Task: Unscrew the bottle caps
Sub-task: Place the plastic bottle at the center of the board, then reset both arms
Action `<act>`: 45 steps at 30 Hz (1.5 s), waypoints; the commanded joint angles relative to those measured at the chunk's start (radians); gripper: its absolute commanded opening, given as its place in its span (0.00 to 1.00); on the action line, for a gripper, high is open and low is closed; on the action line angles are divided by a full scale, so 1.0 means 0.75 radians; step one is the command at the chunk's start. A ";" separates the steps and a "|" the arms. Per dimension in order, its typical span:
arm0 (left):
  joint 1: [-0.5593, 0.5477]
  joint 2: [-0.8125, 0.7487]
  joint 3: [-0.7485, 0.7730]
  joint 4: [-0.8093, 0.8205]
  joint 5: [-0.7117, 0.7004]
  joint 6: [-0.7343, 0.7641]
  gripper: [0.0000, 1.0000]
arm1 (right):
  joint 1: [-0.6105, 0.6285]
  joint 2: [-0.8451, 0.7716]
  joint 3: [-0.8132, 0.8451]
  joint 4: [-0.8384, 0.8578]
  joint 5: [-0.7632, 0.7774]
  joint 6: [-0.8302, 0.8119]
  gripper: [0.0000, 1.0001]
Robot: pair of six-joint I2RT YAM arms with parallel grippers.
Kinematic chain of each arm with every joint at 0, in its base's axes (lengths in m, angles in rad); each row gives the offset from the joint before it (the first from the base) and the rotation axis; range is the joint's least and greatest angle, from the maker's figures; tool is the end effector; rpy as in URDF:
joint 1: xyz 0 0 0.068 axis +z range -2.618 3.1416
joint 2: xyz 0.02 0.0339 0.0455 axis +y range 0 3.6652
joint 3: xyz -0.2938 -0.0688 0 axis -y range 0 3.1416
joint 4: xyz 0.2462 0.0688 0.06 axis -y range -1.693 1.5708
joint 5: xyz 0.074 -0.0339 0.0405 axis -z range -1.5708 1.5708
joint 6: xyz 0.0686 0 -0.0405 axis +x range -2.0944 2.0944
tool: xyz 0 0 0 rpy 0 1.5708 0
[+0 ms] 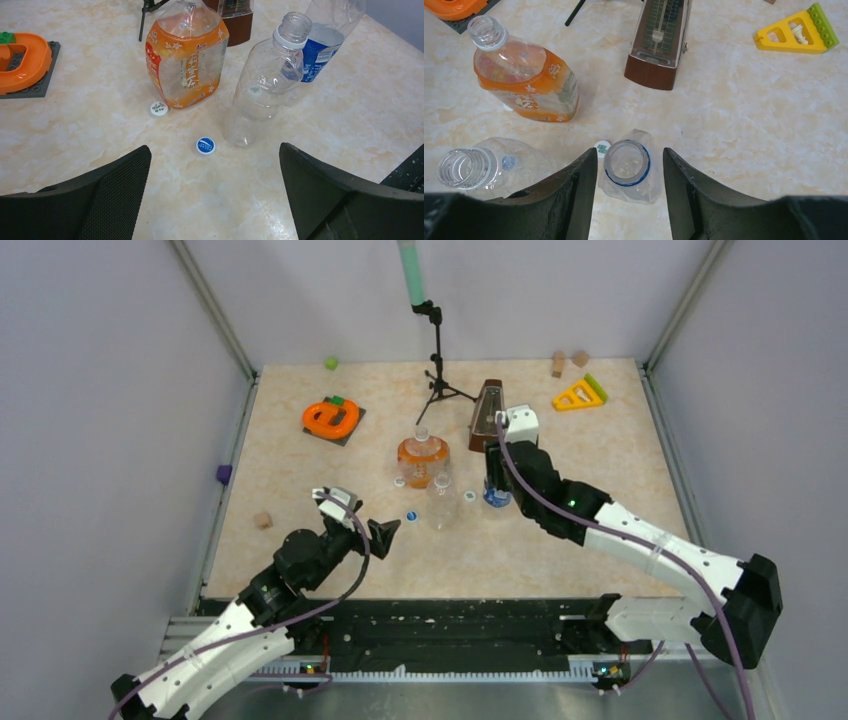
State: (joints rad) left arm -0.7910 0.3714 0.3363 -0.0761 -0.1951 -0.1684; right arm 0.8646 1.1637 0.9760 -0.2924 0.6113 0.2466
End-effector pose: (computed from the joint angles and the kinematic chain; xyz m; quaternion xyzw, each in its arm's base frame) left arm 0.1042 -0.0865 0.2558 0.1654 0.7260 -0.2418 0.6222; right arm 0.2066 0.1816 0.3362 -0.0992 0.8242 0.0423 0.5560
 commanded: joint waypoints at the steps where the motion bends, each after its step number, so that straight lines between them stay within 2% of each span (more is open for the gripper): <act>1: -0.004 0.011 0.028 0.051 -0.017 0.018 0.99 | -0.019 -0.077 0.018 0.046 -0.022 -0.002 0.51; 6: -0.003 0.022 0.011 0.074 -0.122 0.006 0.99 | -0.020 -0.162 -0.019 0.059 -0.029 -0.002 0.61; 12: -0.003 0.029 0.010 0.070 -0.380 -0.075 0.99 | -0.021 -0.348 -0.115 0.082 -0.011 0.028 0.63; 15: -0.003 0.038 0.010 0.071 -0.448 -0.117 0.99 | -0.020 -0.480 -0.183 0.083 0.014 0.061 0.63; 22: 0.002 0.103 0.071 -0.002 -0.540 -0.185 0.99 | -0.030 -0.697 -0.331 -0.015 0.108 0.169 0.65; 26: 0.055 0.155 0.127 -0.021 -0.422 -0.144 0.99 | -0.089 -0.676 -0.331 -0.147 0.092 0.266 0.67; 29: 0.156 0.214 0.191 -0.041 -0.327 -0.139 0.99 | -0.195 -0.649 -0.321 -0.187 0.005 0.296 0.67; 31: 0.279 0.263 0.252 -0.067 -0.199 -0.146 0.99 | -0.301 -0.628 -0.285 -0.213 -0.091 0.305 0.67; 35: 0.612 0.395 0.380 -0.096 0.086 -0.214 0.99 | -0.534 -0.600 -0.181 -0.285 -0.245 0.275 0.68; 38: 0.848 0.493 0.467 -0.081 0.219 -0.288 0.99 | -0.728 -0.560 -0.090 -0.289 -0.423 0.219 0.68; 39: 0.887 0.518 0.510 -0.076 0.202 -0.305 0.99 | -0.797 -0.529 -0.053 -0.294 -0.494 0.203 0.68; 41: 0.895 0.571 0.615 -0.108 0.043 -0.325 0.99 | -0.927 -0.439 0.037 -0.316 -0.605 0.167 0.69; 43: 0.895 0.622 0.749 -0.214 -0.157 -0.338 0.98 | -0.965 -0.364 0.136 -0.337 -0.653 0.137 0.69; 45: 0.895 0.643 0.862 -0.335 -0.258 -0.350 0.98 | -0.968 -0.318 0.214 -0.341 -0.666 0.113 0.70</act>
State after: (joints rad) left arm -0.1253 0.8383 0.8146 -0.2329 -0.2279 -0.3870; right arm 0.1619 0.8650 1.0161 -0.5259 0.2413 0.3923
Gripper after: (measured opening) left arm 0.983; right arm 0.696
